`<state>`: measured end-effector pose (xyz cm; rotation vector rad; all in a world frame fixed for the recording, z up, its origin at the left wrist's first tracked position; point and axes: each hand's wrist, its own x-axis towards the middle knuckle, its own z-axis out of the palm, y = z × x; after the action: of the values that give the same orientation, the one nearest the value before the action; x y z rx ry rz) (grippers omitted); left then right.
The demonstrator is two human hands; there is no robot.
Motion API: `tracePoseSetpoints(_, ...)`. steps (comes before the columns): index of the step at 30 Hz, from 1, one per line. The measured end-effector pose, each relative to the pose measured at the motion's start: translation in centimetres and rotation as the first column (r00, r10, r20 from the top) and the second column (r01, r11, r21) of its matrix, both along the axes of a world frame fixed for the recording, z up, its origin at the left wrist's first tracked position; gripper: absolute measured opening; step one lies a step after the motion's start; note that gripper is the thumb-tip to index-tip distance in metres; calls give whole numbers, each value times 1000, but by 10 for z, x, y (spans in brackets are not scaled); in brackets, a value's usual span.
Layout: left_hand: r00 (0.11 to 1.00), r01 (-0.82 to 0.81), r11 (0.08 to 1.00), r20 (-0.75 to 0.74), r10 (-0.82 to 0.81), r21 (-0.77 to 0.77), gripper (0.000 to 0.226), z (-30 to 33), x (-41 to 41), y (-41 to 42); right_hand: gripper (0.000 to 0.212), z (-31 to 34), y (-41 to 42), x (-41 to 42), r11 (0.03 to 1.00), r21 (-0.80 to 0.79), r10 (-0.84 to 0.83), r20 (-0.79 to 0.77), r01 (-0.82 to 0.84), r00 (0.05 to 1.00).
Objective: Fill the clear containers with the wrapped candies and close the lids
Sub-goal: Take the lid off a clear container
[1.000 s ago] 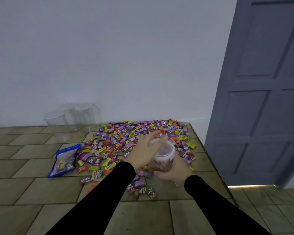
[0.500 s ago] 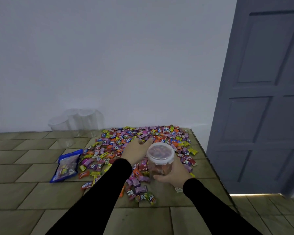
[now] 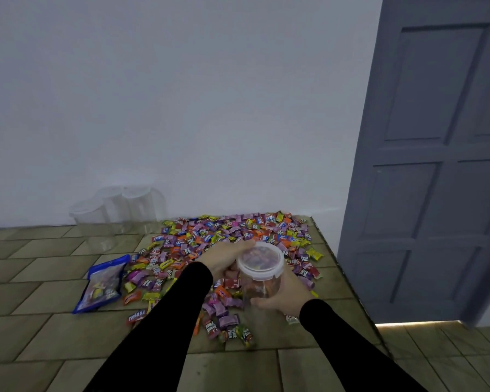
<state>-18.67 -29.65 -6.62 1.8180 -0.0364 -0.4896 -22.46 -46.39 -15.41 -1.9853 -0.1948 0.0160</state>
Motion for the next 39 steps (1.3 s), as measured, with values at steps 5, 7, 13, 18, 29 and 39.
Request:
tracePoseSetpoints(5, 862, -57, 823, 444, -244, 565, 16, 27, 15, -17, 99, 0, -1, -4, 1000, 2, -7, -26, 7, 1000)
tracePoseSetpoints(7, 688, -70, 712, 551, -473, 699, 20, 32, 12, -39, 102, 3, 0, -6, 1000, -11, -3, -17, 3, 1000)
tracePoseSetpoints(13, 480, -15, 417, 372, -794, 909, 49, 22, 13, -70, 108, 12, 2, -13, 997, -72, -14, -28, 12, 1000)
tracePoseSetpoints(18, 495, 56, 428, 347, -796, 902, 33, 22, 17, -75, 78, 16, -5, -14, 995, -101, -25, 3, 26, 1000)
tracePoseSetpoints(29, 582, -320, 167, 332, -742, 933, 43, 35, -45, -76, 69, 15, -1, -20, 977, -203, -77, -20, 71, 997)
tracePoseSetpoints(39, 940, -175, 54, 183, -289, 983, 56, -1, -53, -118, 57, 60, 13, -41, 952, -306, 51, 96, -19, 994)
